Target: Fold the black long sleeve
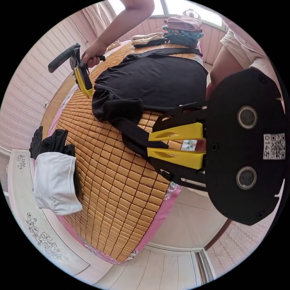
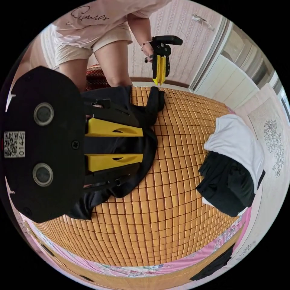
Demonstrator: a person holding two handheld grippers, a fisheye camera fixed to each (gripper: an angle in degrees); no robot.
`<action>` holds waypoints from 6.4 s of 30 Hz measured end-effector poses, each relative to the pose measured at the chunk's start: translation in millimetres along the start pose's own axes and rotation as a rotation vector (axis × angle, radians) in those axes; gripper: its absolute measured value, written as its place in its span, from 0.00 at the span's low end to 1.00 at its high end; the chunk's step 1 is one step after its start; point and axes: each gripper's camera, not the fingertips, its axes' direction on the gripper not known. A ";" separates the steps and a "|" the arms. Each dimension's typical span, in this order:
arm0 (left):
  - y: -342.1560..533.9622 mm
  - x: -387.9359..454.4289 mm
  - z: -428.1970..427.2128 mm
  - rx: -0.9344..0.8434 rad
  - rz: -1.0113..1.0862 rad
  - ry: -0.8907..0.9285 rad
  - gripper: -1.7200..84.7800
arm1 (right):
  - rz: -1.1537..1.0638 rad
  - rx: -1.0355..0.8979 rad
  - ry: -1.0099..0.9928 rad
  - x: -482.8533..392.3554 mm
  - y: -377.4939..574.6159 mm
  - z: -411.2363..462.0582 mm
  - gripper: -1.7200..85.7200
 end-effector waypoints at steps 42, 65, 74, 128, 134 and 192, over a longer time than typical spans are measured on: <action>-63.1 -232.5 -18.2 -0.054 -0.431 0.090 0.06 | 0.266 0.010 0.244 13.3 -53.4 50.8 0.01; -92.2 -210.5 -17.1 -0.051 -0.438 0.089 0.09 | 0.453 0.056 0.276 25.0 56.5 36.8 0.09; -89.4 -192.9 -13.1 -0.056 -0.385 -0.027 0.01 | 0.466 0.037 0.280 23.7 91.0 55.1 0.02; 128.2 34.1 -30.3 0.019 0.419 0.134 0.01 | 0.893 -0.092 0.315 -439.7 510.0 95.6 0.01; 112.4 -78.5 -90.3 0.642 -0.053 0.174 0.01 | 0.712 0.022 0.287 -440.8 411.2 59.3 0.01; 52.4 -261.5 20.1 0.481 -0.382 0.013 0.02 | -0.358 0.095 0.362 -515.9 -276.4 103.5 0.05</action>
